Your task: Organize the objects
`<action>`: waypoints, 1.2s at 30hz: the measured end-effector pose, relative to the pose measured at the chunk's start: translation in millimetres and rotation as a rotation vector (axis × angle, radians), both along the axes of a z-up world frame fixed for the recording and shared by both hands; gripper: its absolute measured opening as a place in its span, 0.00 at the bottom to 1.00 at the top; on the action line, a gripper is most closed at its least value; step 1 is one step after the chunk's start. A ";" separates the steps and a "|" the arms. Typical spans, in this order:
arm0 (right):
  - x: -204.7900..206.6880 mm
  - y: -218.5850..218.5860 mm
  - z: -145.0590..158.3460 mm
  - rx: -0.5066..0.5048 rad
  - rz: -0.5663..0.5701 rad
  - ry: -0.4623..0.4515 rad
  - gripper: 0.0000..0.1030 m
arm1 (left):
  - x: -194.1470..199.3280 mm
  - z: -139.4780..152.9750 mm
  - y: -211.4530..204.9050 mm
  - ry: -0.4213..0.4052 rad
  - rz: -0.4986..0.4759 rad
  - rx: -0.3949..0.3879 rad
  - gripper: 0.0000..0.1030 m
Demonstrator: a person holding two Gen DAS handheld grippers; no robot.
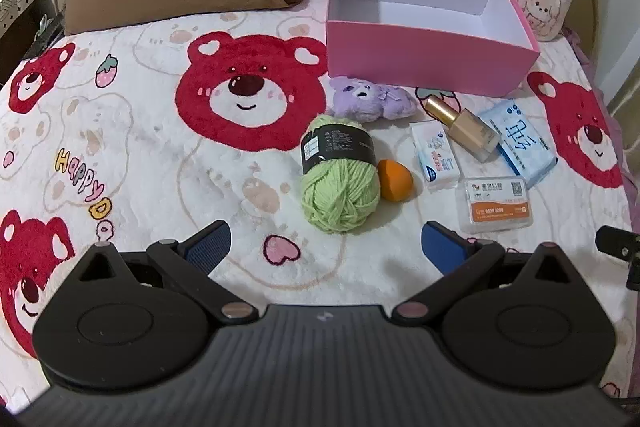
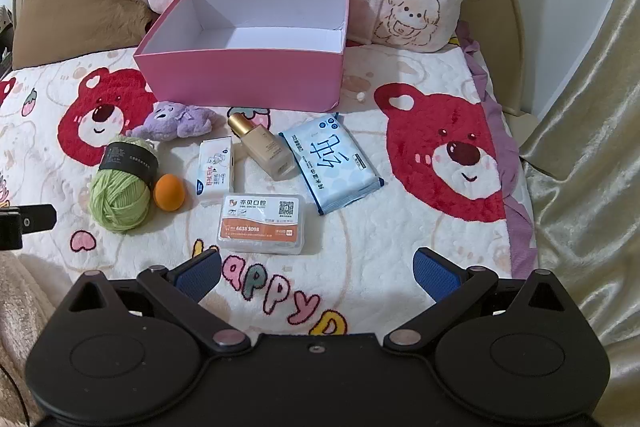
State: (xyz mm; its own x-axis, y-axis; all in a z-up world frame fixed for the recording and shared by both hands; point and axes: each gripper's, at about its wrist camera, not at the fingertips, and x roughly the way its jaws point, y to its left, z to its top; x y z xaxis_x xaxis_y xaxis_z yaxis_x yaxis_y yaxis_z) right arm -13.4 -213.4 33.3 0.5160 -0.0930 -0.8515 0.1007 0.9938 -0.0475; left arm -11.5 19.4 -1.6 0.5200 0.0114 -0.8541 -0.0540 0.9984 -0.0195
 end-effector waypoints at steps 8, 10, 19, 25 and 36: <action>-0.3 -0.3 -0.7 0.000 0.002 -0.001 1.00 | -2.4 4.9 -4.5 -0.001 -0.028 -0.013 1.00; -0.7 -0.1 -1.2 -0.001 0.002 0.000 1.00 | -1.6 4.8 -5.6 0.013 -0.032 -0.025 1.00; -0.9 0.3 -1.4 -0.002 0.000 0.000 1.00 | -1.3 3.4 -9.8 0.035 -0.089 0.000 1.00; -0.8 0.5 -1.7 -0.003 0.000 0.000 1.00 | -0.6 3.1 -10.8 0.051 -0.099 -0.003 1.00; -1.1 1.1 -2.7 -0.003 0.000 0.000 1.00 | -2.2 0.8 -12.1 0.052 -0.104 0.008 1.00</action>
State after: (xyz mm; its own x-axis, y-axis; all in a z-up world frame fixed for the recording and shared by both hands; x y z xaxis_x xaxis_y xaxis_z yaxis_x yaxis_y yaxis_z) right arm -14.5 -212.3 30.5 0.5159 -0.0952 -0.8513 0.1002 0.9937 -0.0504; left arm -13.7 7.3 -0.8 0.4736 -0.0335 -0.8801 0.0496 0.9987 -0.0113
